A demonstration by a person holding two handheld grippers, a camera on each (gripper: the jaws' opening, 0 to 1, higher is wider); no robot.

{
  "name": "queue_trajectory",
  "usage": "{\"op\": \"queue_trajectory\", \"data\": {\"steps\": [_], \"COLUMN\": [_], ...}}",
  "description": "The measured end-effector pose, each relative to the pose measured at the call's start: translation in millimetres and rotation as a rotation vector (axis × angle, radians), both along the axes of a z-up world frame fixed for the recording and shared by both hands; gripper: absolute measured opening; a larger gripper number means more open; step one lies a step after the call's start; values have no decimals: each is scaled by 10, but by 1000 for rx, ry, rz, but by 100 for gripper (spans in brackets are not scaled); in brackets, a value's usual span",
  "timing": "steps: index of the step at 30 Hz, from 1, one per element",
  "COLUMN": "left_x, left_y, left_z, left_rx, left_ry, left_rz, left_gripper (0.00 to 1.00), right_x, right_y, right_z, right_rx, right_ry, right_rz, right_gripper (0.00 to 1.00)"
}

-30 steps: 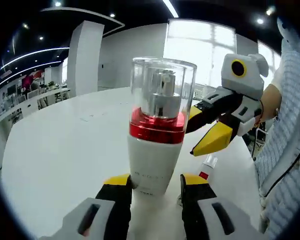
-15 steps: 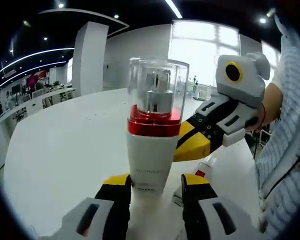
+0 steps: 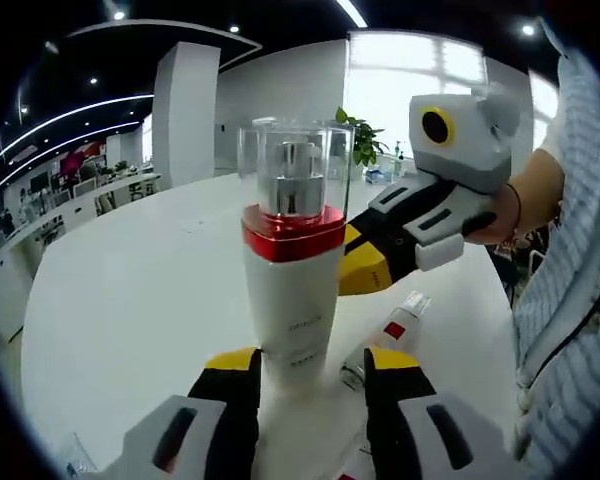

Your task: Arrange the skincare products in the storage area until every visible bottle or jar stands upright without overlapping.

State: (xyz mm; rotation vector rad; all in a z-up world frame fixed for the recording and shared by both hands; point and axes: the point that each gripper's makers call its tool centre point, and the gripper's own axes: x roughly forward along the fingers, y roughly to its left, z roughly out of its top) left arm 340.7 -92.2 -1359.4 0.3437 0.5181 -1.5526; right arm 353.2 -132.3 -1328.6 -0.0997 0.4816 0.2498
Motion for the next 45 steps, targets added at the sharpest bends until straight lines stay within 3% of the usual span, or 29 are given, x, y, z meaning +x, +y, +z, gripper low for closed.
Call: {"op": "queue_trajectory", "data": {"steps": [8,12,15,18,20,31,35,41,45], "left_x": [4,22,16,20,70,30,35,112,170], "left_y": [67,78,82,77,69,8,5,125,278], "left_z": [-4,-2,-2,-4,-5,37,56,183,235], "left_rx": [5,4,4,5,15,-14,-22,-53,-56], "left_ry": [5,15,8,3,-12,-75,-74,-104,-144], "left_rz": [24,49,55,68,129,207,212,268,317], "left_gripper": [34,31,29,26,21,20,20,21,22], "right_x": [2,-101,-212,-209,-181,-146,-151,-283,-523], "right_y": [8,24,197,234,240,179,144,67,45], "right_z": [-16,-30,-41,-67,-79,-75,-78,10,-48], "right_rx": [16,85,189,182,165,154,147,183,176], "right_ry": [5,10,1,4,5,-17,-17,-40,-27], "right_rz": [-5,6,71,72,69,84,81,59,78], "right_gripper": [2,12,20,21,21,19,19,20,22]}}
